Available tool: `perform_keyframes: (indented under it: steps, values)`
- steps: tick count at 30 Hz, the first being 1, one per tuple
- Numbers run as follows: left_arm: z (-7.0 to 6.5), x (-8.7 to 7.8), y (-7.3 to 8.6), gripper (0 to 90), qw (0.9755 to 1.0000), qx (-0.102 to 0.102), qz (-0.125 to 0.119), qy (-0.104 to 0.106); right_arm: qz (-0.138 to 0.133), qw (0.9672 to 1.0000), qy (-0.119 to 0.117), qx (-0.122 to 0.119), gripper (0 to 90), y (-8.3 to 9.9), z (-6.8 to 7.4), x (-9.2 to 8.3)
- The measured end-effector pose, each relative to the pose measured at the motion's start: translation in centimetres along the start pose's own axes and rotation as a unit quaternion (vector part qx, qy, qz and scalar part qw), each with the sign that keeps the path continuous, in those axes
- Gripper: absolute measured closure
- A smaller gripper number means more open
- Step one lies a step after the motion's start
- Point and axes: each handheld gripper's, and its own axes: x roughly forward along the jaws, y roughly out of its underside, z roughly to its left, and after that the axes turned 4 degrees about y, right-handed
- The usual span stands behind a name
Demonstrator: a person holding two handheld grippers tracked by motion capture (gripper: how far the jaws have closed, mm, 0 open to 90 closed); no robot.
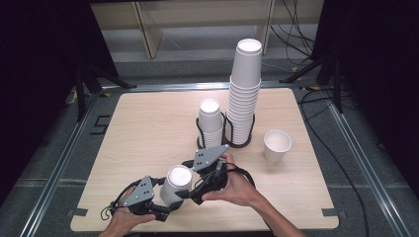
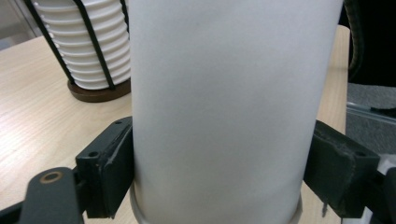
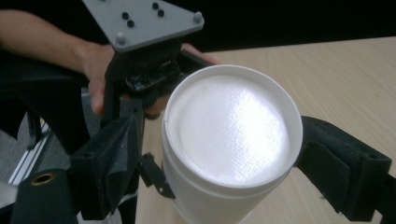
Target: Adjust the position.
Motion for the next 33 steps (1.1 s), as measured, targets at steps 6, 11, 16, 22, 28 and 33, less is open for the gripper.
perform_keyframes:
  steps: [6,11,16,22,28,33]
  values:
    - [-0.3,0.2,-0.1,17.8,0.9999,0.002,0.011,0.004,0.053,0.9981,-0.015,-0.026,15.6,-0.9,-0.3,0.1]
    - [-0.3,0.0,-0.2,17.8,0.9995,0.013,0.026,0.012,0.079,0.9955,-0.021,-0.047,15.7,-1.7,-0.5,0.5]
    - [-0.7,0.0,-0.3,17.9,0.9989,0.02,0.04,0.014,0.111,0.9926,-0.038,-0.033,15.9,-2.1,-0.2,1.0]
    - [-0.8,0.0,-0.3,17.9,0.9981,0.031,0.053,0.013,0.137,0.9864,-0.051,-0.075,17.1,-2.4,0.0,2.2]
    - [-1.0,0.0,-0.4,17.9,0.9976,0.037,0.056,0.012,0.152,0.983,-0.06,-0.083,18.9,-2.2,0.0,2.7]
    - [-1.1,0.0,-0.4,18.0,0.9971,0.044,0.059,0.018,0.169,0.9797,-0.065,-0.087,19.1,-2.0,0.1,3.2]
